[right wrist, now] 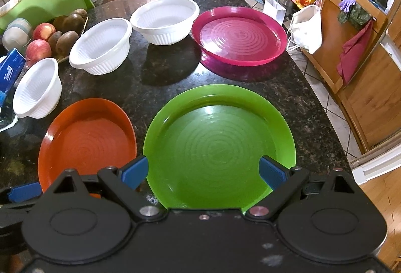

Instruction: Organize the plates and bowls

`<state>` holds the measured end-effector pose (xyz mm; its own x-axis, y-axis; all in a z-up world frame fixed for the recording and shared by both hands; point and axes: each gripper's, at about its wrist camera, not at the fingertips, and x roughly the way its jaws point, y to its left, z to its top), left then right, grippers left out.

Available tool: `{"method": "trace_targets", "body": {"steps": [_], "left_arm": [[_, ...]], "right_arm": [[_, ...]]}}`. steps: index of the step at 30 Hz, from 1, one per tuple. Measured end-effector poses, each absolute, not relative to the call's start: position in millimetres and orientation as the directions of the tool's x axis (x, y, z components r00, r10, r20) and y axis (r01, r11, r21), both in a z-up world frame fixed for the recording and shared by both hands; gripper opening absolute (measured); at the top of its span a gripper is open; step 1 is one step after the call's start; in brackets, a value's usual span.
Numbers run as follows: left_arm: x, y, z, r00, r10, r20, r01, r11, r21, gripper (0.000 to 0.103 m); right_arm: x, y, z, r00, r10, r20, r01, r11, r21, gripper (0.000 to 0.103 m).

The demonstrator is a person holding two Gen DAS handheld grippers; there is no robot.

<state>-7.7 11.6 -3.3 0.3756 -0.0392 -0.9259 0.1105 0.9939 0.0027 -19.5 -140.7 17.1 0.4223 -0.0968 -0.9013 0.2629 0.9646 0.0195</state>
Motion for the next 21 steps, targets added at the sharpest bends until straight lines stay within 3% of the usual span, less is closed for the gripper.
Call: {"method": "trace_targets", "body": {"steps": [21], "left_arm": [[-7.7, 8.8, -1.3, 0.388, -0.050, -0.920, 0.119, 0.993, -0.003, 0.068]], "right_arm": [[-21.9, -146.9, 18.4, 0.425, -0.103, -0.899, 0.277, 0.961, 0.020, 0.100]]}}
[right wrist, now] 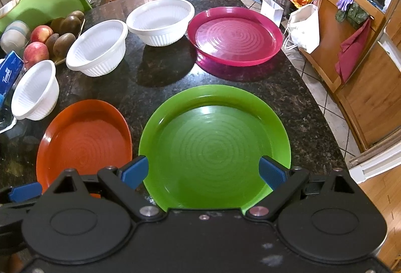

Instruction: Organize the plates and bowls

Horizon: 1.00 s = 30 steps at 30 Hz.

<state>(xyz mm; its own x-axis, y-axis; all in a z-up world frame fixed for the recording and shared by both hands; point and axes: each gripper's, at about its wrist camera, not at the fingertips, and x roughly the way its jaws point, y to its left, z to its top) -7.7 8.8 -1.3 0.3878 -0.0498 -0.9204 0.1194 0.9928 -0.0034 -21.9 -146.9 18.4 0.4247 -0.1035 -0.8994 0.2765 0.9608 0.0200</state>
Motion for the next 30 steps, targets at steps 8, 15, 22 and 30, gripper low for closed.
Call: {"method": "trace_targets", "body": {"steps": [8, 15, 22, 30], "left_arm": [[-8.5, 8.8, -0.1, 0.392, -0.053, -0.919, 0.117, 0.993, -0.007, 0.068], [-9.5, 9.1, 1.6, 0.395, -0.061, -0.917, 0.116, 0.993, -0.016, 0.068], [-10.6, 8.6, 3.3, 0.403, -0.063, -0.913, 0.116, 0.993, -0.017, 0.068], [-10.3, 10.7, 3.7, 0.403, -0.068, -0.912, 0.106, 0.994, -0.028, 0.068]], "right_arm": [[-23.9, -145.4, 21.6, 0.440, -0.093, -0.893, 0.268, 0.963, 0.031, 0.100], [-25.4, -143.7, 24.1, 0.448, -0.090, -0.889, 0.260, 0.965, 0.034, 0.100], [-25.7, -143.2, 26.8, 0.459, -0.085, -0.884, 0.255, 0.966, 0.040, 0.100], [-26.4, -141.7, 27.3, 0.465, -0.079, -0.882, 0.249, 0.967, 0.045, 0.100]]}}
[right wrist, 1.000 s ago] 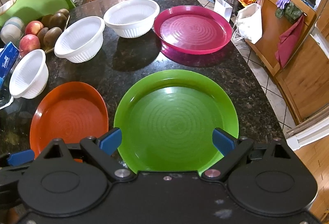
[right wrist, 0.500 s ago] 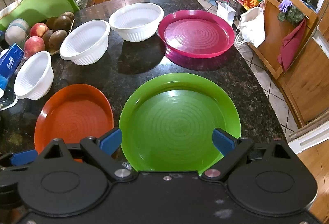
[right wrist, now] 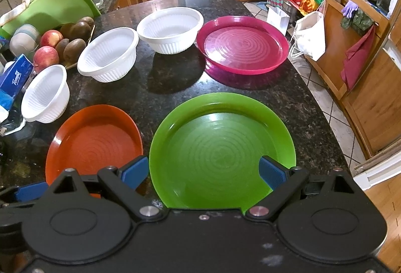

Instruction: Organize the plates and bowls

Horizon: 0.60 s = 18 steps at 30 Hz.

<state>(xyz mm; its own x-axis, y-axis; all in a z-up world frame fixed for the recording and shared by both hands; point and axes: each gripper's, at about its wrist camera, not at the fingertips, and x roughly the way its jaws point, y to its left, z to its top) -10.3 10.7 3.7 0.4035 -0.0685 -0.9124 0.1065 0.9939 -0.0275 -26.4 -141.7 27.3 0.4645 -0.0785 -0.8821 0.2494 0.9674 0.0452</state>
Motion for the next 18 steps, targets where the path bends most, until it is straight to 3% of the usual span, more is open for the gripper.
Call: {"method": "trace_targets", "body": {"steps": [18], "left_arm": [[-19.0, 20.3, 16.8, 0.466, -0.096, -0.879, 0.102, 0.993, -0.054, 0.065]], "right_arm": [[-23.3, -130.9, 39.5, 0.580, -0.106, -0.808, 0.229, 0.973, 0.037, 0.099]]}}
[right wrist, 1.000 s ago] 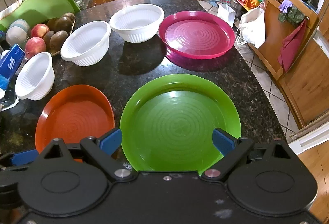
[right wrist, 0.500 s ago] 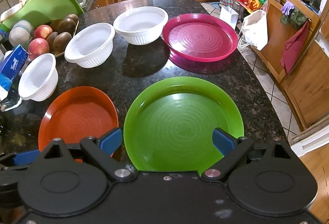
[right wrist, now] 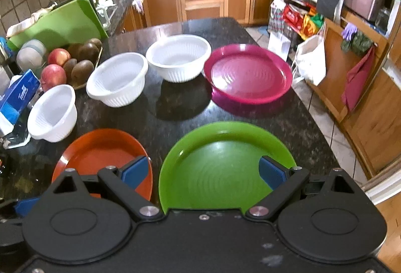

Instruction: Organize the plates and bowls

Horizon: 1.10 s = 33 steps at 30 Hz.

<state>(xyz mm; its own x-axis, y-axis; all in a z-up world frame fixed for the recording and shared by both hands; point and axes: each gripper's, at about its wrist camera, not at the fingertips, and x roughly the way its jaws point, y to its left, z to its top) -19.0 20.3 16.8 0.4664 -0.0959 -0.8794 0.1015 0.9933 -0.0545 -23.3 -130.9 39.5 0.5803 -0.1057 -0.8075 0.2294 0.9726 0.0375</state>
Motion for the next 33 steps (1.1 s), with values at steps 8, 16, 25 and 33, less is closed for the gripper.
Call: {"method": "trace_targets", "body": {"steps": [8, 16, 25, 33], "left_arm": [[-30.8, 49.0, 32.6, 0.568, -0.126, -0.813, 0.008, 0.989, -0.148, 0.065], [-28.9, 56.2, 37.3, 0.575, -0.139, -0.806, 0.021, 0.988, -0.155, 0.065], [-15.6, 73.1, 35.4, 0.584, -0.097, -0.806, -0.056, 0.986, -0.160, 0.065], [2.1, 83.8, 26.0, 0.569, -0.051, -0.821, -0.106, 0.985, -0.135, 0.059]], "right_arm": [[-10.9, -117.7, 35.4, 0.597, -0.082, -0.798, 0.167, 0.986, 0.023, 0.099], [5.8, -101.3, 25.2, 0.600, -0.014, -0.800, 0.067, 0.997, 0.033, 0.098], [31.8, -89.0, 12.9, 0.617, 0.058, -0.785, -0.074, 0.997, 0.016, 0.097], [63.3, -82.7, -7.2, 0.546, 0.137, -0.827, -0.165, 0.985, 0.054, 0.094]]}}
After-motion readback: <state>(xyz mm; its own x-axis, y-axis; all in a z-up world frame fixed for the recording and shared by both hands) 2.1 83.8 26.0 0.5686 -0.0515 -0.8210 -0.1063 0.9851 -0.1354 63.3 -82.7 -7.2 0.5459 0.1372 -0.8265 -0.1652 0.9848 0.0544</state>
